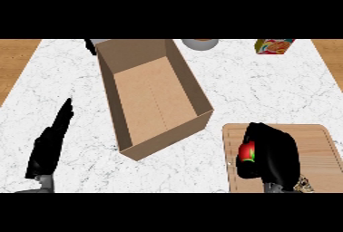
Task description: Pick the tomato from the cutting board and place it in the cardboard box
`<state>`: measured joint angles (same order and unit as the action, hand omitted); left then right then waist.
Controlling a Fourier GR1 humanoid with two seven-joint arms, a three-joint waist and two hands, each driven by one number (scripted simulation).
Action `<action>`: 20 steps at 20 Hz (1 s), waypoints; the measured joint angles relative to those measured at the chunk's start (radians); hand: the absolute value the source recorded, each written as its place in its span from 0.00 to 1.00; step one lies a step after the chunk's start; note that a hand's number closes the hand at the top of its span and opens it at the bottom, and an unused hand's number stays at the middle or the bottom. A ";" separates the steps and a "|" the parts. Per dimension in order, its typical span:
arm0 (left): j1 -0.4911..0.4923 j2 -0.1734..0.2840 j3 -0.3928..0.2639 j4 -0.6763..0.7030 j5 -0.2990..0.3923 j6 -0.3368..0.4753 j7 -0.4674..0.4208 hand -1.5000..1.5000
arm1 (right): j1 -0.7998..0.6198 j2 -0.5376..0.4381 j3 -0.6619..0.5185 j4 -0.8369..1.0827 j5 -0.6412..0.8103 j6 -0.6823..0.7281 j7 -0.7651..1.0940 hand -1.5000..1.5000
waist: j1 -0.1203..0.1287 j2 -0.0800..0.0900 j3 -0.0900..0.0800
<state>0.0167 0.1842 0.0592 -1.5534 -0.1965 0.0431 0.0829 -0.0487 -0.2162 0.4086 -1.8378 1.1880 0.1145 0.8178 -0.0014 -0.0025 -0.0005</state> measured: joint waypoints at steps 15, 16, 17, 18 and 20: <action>-0.028 -0.010 -0.002 -0.009 -0.009 -0.005 0.028 0.50 | -0.376 0.191 0.002 -0.078 -0.159 -0.059 -0.065 1.00 | 0.010 0.002 0.000; -0.032 -0.018 -0.007 -0.003 -0.016 0.002 0.027 0.50 | -0.419 0.196 0.000 -0.053 -0.169 -0.062 -0.045 1.00 | 0.010 0.003 0.000; -0.028 -0.014 -0.005 -0.009 -0.015 -0.002 0.028 0.50 | -0.466 0.201 -0.006 -0.019 -0.185 -0.063 -0.030 1.00 | 0.012 0.003 0.000; -0.032 -0.016 -0.005 -0.003 -0.018 -0.001 0.023 0.50 | -0.503 0.204 -0.001 0.006 -0.194 -0.070 -0.012 1.00 | 0.012 0.003 0.000; -0.035 -0.013 -0.003 -0.001 -0.014 -0.010 0.024 0.50 | -0.595 0.209 0.002 0.090 -0.215 -0.101 0.031 1.00 | 0.015 0.003 0.000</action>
<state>-0.0186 0.1709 0.0567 -1.5540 -0.2109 0.0335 0.1073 -0.6435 -0.0077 0.4104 -1.7475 0.9727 0.0137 0.8484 0.0138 0.0007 -0.0005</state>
